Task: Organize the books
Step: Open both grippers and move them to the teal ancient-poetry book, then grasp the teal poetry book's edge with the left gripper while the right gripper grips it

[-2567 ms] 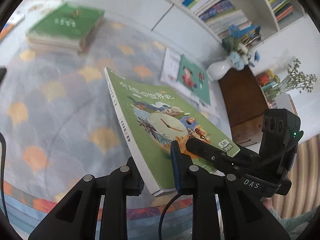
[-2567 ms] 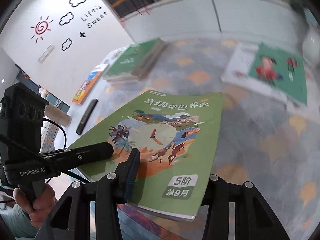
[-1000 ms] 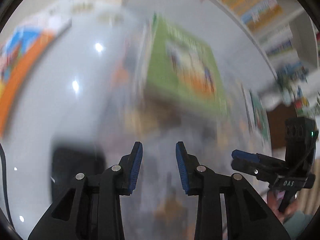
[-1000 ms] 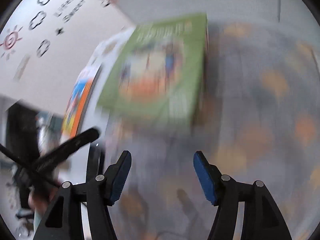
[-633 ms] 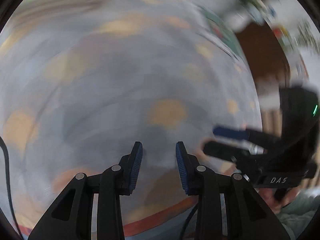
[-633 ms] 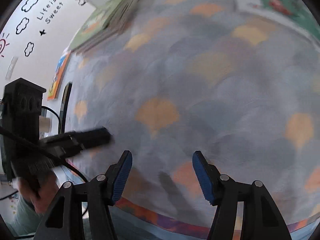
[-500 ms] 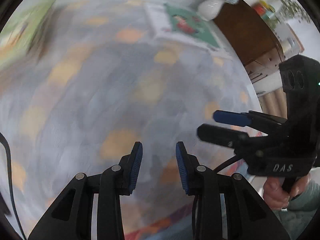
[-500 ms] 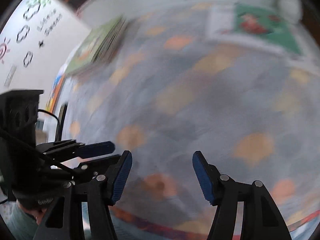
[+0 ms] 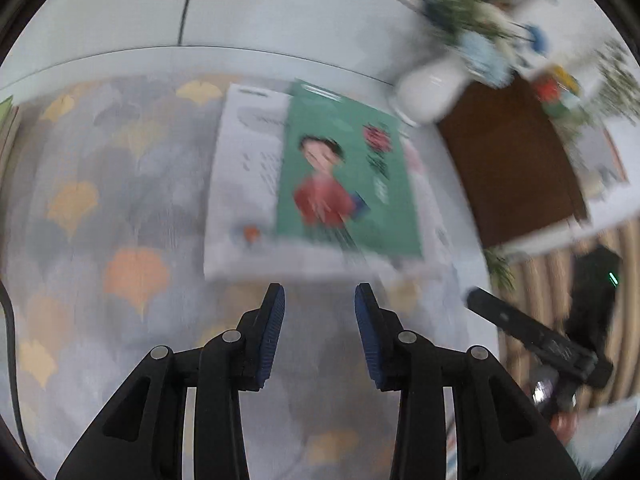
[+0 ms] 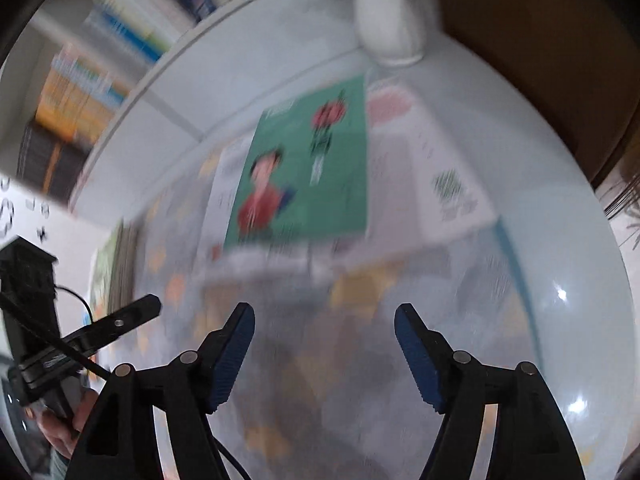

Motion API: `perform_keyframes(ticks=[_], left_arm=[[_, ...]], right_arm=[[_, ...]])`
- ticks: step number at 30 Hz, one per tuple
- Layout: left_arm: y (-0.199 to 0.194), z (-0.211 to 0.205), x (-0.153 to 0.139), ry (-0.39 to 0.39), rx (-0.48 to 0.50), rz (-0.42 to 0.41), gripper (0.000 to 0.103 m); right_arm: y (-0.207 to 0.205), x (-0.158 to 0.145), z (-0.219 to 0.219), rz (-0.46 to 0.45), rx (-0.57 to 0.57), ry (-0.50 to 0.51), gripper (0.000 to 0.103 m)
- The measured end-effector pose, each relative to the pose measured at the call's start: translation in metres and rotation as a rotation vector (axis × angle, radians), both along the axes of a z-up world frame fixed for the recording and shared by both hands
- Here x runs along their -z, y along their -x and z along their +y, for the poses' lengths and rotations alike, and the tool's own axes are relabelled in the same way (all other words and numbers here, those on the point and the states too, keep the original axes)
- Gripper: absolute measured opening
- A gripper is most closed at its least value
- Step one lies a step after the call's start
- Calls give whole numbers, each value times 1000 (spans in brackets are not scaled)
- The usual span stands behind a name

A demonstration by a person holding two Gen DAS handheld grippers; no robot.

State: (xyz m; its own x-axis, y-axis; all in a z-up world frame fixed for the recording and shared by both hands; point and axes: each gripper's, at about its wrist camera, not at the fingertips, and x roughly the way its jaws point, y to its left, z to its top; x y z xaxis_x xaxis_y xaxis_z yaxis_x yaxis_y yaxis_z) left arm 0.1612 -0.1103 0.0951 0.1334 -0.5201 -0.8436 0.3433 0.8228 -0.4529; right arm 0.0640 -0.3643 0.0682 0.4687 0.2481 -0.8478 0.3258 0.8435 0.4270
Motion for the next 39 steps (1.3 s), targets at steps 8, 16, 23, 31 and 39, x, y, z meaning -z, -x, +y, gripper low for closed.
perform_keyframes(ticks=[8, 16, 23, 31, 39], left_arm=[[-56, -47, 27, -122, 5, -33, 34], [-79, -72, 55, -87, 17, 19, 40], [4, -25, 52, -83, 93, 26, 40], [183, 80, 77, -23, 23, 226, 40], [221, 95, 74, -52, 1, 134, 48]], right_arm=[[-86, 33, -22, 48, 6, 132, 55], [-126, 54, -19, 26, -61, 150, 55], [-80, 43, 19, 36, -200, 207, 58], [65, 57, 103, 110, -510, 149, 66], [127, 53, 93, 99, -461, 286, 47]])
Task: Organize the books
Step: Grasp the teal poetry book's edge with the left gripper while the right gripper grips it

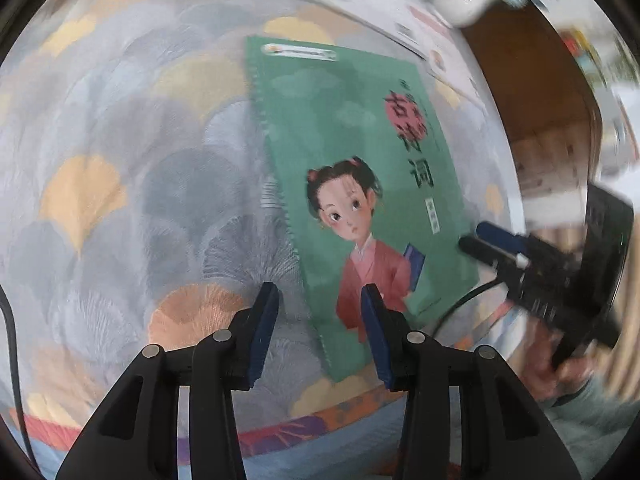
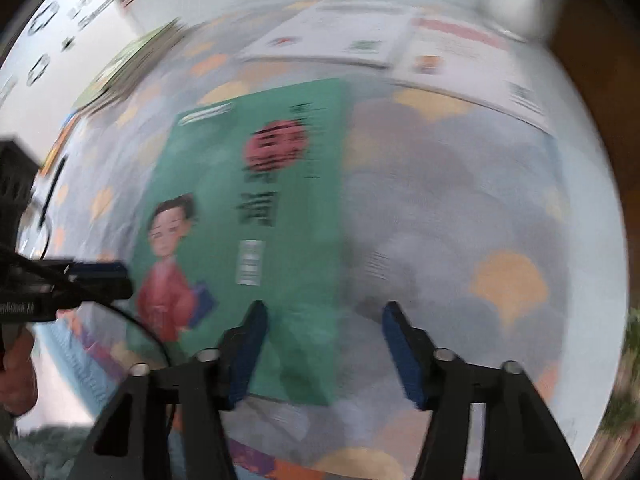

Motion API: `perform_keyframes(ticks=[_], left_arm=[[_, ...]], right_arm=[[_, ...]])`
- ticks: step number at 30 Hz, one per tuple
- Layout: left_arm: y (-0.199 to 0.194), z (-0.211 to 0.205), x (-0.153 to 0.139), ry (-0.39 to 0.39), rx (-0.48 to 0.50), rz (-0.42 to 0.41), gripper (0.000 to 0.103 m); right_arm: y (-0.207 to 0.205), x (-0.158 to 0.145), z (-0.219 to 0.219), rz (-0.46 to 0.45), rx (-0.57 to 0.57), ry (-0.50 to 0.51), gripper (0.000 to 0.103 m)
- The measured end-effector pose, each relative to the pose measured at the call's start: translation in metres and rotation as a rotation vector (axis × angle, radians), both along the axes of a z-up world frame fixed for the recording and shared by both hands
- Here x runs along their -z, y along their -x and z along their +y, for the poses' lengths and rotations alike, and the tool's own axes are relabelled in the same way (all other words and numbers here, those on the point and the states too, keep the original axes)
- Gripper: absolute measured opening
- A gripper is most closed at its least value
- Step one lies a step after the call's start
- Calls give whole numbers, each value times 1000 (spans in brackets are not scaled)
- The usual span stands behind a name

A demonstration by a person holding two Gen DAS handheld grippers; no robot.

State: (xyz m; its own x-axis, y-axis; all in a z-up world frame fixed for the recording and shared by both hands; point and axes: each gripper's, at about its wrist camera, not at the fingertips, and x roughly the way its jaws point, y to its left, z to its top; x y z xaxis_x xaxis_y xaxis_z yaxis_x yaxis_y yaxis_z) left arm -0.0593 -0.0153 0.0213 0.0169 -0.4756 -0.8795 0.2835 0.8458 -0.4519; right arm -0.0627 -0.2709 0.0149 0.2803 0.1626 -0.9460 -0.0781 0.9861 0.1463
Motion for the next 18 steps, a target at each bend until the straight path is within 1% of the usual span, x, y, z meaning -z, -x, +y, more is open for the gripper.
perform_keyframes(ticks=[1, 3, 4, 6, 7, 8, 9, 10, 11, 12, 13, 14, 15, 16, 17, 18], left_arm=[[2, -5, -1, -1, 23, -14, 52], [3, -14, -3, -21, 13, -33, 52], [2, -16, -5, -11, 6, -43, 50], [-6, -22, -1, 72, -21, -19, 49], [-12, -21, 0, 109, -52, -2, 49], [-14, -16, 0, 157, -75, 15, 49], [-18, -3, -2, 281, -111, 45, 49], [-21, 13, -1, 447, -151, 97, 49], [-26, 27, 2, 637, -198, 174, 49], [-29, 35, 5, 745, -230, 218, 49], [-31, 37, 6, 771, -247, 220, 49], [-33, 33, 4, 724, -254, 195, 49], [-34, 29, 4, 679, -250, 181, 48], [-35, 16, 3, 581, -238, 160, 48], [-33, 11, 2, 521, -234, 140, 48], [-29, 1, -3, 421, -218, 90, 39]], right_arm=[[2, 3, -7, 4, 29, -18, 46], [5, 6, -19, -1, 86, -93, 45], [7, 6, -20, -1, 91, -105, 45], [7, 6, -20, -2, 77, -163, 44], [5, 7, -18, 1, 74, -195, 47], [6, 6, -15, -7, 89, -171, 47], [7, 6, -17, -10, 99, -175, 47], [8, 7, -21, -10, 111, -198, 47], [8, 9, -29, -1, 136, -260, 47], [8, 12, -36, 13, 166, -335, 46], [6, 17, -33, 28, 190, -393, 46], [6, 21, -40, 42, 212, -450, 46], [7, 23, -44, 48, 224, -478, 46], [11, 24, -47, 48, 229, -485, 46], [13, 23, -45, 45, 229, -480, 46], [15, 21, -45, 40, 227, -471, 46]])
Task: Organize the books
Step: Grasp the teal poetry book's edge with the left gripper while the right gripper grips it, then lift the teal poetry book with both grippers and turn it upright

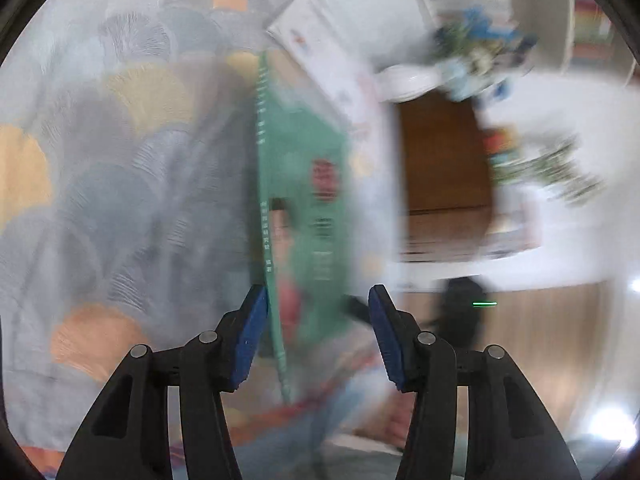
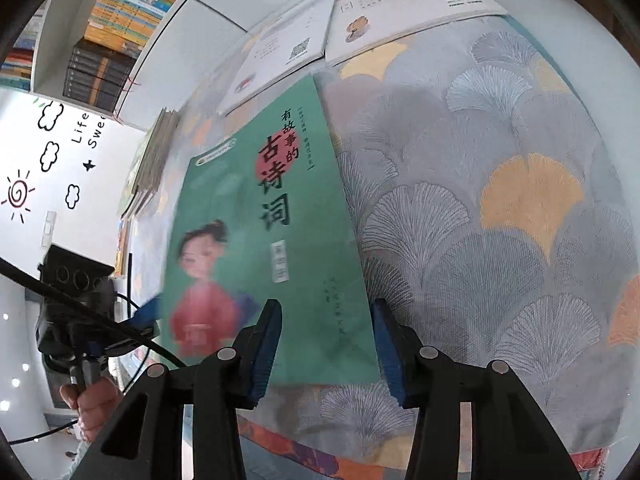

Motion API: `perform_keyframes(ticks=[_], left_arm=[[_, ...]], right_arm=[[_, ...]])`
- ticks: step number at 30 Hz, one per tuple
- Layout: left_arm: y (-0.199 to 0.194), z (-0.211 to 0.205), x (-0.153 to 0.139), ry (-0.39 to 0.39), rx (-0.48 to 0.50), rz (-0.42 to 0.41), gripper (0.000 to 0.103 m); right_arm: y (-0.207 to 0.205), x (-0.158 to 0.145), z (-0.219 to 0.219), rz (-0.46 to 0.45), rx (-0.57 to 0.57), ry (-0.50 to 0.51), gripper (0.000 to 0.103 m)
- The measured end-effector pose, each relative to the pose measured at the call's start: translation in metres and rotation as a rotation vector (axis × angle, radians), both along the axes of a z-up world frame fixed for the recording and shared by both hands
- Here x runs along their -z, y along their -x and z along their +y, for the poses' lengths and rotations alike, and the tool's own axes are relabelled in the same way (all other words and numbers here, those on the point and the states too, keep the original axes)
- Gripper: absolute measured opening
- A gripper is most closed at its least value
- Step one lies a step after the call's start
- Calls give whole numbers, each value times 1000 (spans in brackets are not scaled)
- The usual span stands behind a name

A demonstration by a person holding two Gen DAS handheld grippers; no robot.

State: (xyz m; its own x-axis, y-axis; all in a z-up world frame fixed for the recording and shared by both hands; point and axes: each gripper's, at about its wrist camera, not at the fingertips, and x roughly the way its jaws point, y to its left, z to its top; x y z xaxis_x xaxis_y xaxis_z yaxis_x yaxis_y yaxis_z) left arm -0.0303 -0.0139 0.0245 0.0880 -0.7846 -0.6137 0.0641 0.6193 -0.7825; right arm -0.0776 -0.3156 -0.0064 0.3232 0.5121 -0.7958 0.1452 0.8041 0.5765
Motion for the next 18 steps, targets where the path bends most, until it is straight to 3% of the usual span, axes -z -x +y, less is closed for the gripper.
perform_keyframes(ticks=[2, 3, 6, 9, 14, 16, 18], left_arm=[[2, -14, -2, -80, 11, -34, 21], [4, -26, -1, -159, 15, -60, 12], [12, -39, 0, -283, 3, -95, 11], [14, -44, 6, -204, -29, -32, 11], [-3, -36, 8, 95, -100, 115, 11], [-10, -30, 6, 173, -123, 151, 11], [-18, -29, 10, 218, -142, 188, 11]], right_arm=[[1, -1, 5, -10, -1, 21, 47], [3, -2, 6, -15, 1, 27, 47], [2, -1, 11, -21, 5, 34, 47], [-4, 2, 10, -15, 11, 25, 47], [-6, 1, -1, 51, 6, -52, 47], [-5, 6, -13, 72, 34, -169, 66], [-4, 16, -25, 82, 77, -270, 68]])
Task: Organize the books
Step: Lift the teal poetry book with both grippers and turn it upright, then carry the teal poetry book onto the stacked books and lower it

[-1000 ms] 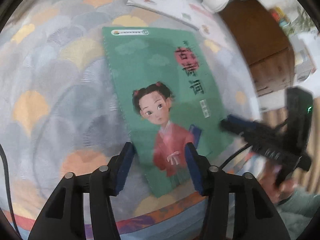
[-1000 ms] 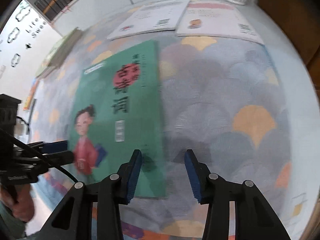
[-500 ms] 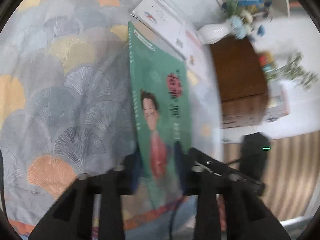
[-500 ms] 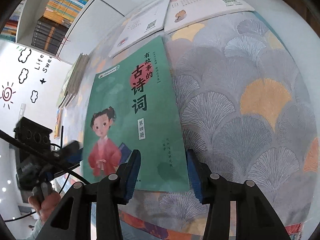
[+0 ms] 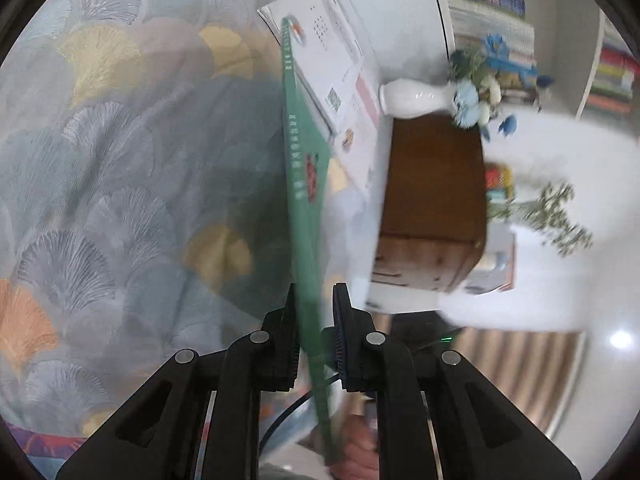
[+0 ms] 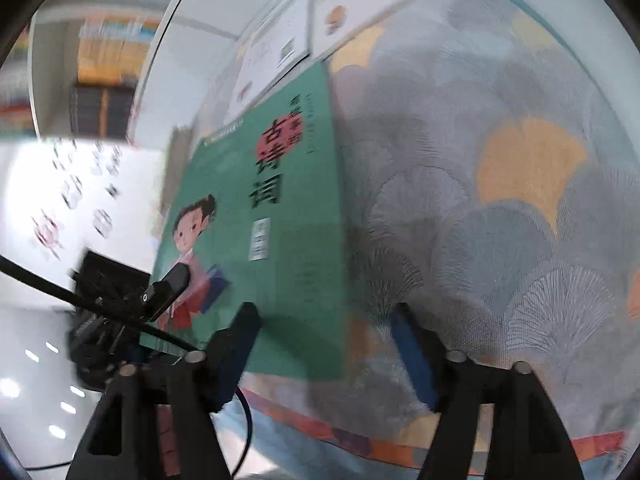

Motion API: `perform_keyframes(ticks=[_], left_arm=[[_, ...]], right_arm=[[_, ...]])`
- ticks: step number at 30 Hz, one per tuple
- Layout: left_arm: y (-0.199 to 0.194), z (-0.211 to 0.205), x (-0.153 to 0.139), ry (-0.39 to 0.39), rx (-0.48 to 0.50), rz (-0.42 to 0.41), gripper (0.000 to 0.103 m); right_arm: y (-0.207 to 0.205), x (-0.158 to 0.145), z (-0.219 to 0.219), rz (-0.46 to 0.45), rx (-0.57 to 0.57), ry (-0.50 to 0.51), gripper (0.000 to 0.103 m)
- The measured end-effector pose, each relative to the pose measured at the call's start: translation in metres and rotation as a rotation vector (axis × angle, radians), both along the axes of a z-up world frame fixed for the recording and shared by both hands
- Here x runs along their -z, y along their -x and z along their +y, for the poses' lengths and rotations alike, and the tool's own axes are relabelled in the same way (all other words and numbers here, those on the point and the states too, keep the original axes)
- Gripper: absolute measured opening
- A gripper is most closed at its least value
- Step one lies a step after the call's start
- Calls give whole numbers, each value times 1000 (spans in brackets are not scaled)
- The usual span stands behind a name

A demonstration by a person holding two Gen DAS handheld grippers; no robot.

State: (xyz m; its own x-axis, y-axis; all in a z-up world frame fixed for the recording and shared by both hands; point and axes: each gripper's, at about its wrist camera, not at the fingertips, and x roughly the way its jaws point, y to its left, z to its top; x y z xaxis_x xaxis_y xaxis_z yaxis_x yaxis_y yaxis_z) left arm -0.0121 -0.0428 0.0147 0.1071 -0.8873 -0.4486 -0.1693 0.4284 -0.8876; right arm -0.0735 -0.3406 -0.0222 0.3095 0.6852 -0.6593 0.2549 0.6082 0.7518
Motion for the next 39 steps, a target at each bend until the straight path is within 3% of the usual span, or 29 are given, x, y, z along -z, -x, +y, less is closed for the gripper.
perform_keyframes(ticks=[5, 8, 9, 11, 13, 15, 18, 21, 26, 30, 33, 39], left_arm=[[2, 8, 14, 143, -41, 103, 9], [5, 12, 18, 113, -41, 121, 9], [7, 17, 17, 85, -35, 116, 9], [6, 21, 8, -32, 5, 63, 9], [8, 19, -13, -253, 78, -72, 12], [11, 11, -32, -385, 140, -185, 12], [18, 10, -53, -487, 195, -308, 10], [21, 31, -61, -514, 186, -343, 10], [23, 101, -83, -431, 104, -365, 14], [11, 158, -115, -436, 25, -435, 14], [-14, 205, -136, -476, -34, -498, 14], [-85, 283, -133, -514, -93, -492, 14]], right_arm=[[-15, 22, -5, 6, 84, -243, 72], [-31, 26, 9, 6, 90, -300, 51], [-35, 23, 15, 1, 84, -292, 39], [-37, 9, 26, -35, 50, -190, 33], [-37, -10, 42, -84, -12, -35, 33], [-35, -32, 66, -136, -99, 145, 32], [-26, -60, 112, -226, -247, 384, 32], [-23, -75, 146, -269, -341, 492, 32], [-25, -112, 192, -360, -389, 516, 34], [-43, -145, 245, -468, -418, 551, 34], [-65, -166, 295, -561, -426, 558, 35], [-139, -168, 381, -587, -384, 512, 35]])
